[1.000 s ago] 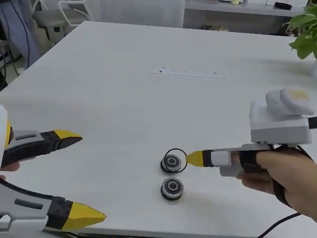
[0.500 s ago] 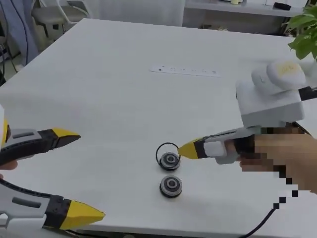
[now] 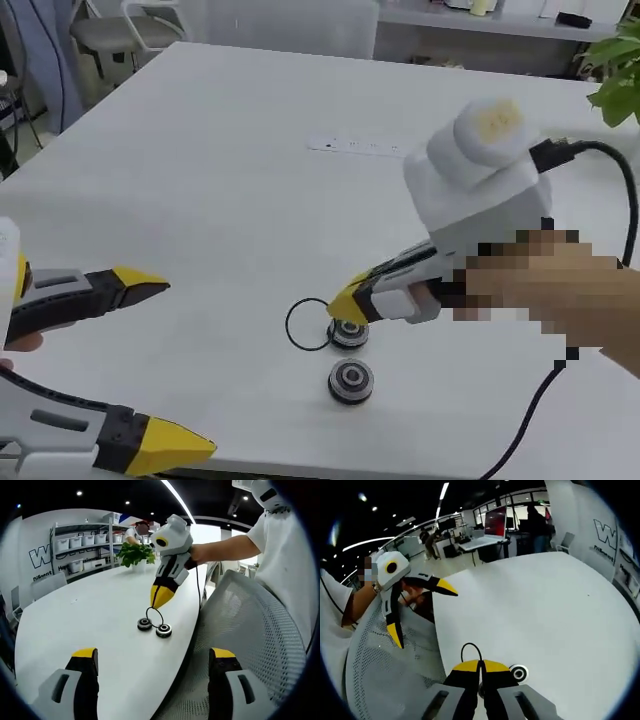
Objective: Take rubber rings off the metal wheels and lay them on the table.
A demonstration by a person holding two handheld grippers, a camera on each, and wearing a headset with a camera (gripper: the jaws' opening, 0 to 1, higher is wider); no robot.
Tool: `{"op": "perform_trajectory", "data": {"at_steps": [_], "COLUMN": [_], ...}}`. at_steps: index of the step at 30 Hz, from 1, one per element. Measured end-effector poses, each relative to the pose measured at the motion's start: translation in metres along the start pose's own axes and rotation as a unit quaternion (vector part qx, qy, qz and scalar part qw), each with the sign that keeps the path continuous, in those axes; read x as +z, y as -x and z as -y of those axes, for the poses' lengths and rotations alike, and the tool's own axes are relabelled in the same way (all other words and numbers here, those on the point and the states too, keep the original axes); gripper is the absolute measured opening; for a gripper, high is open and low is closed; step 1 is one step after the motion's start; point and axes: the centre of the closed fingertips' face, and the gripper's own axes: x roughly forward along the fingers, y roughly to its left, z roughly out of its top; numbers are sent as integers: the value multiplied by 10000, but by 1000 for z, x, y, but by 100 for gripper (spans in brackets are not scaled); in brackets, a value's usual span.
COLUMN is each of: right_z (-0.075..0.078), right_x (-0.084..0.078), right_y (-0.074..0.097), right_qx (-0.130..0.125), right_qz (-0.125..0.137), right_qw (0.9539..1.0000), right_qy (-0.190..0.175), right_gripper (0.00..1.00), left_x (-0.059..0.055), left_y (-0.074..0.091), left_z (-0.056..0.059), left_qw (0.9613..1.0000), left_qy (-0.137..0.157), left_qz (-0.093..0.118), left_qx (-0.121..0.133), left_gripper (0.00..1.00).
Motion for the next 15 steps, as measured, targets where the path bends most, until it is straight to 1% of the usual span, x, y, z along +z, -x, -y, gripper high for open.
{"op": "perform_trajectory", "data": {"at_steps": [7,12,15], "right_z": [-4,0,2], "right_x": [-4,-7,-8], "right_y": [-19,-29,-35], "right_qx": [100,109,107], "right_qz": [-184,-260,-271], "right_qw": [9998,9996,9995], "right_qy": [65,52,-79], "right_gripper": [0,0,0], "left_x": [-1,0,1], "left_y": [0,-1,-2], "left_z": [1,2,2], "left_qw": [10000,10000,10000], "left_qy": [-13,0,3], "left_qz": [-29,-24,-20], "left_qx": [-30,-39,-47], "left_gripper": [90,90,90]}}
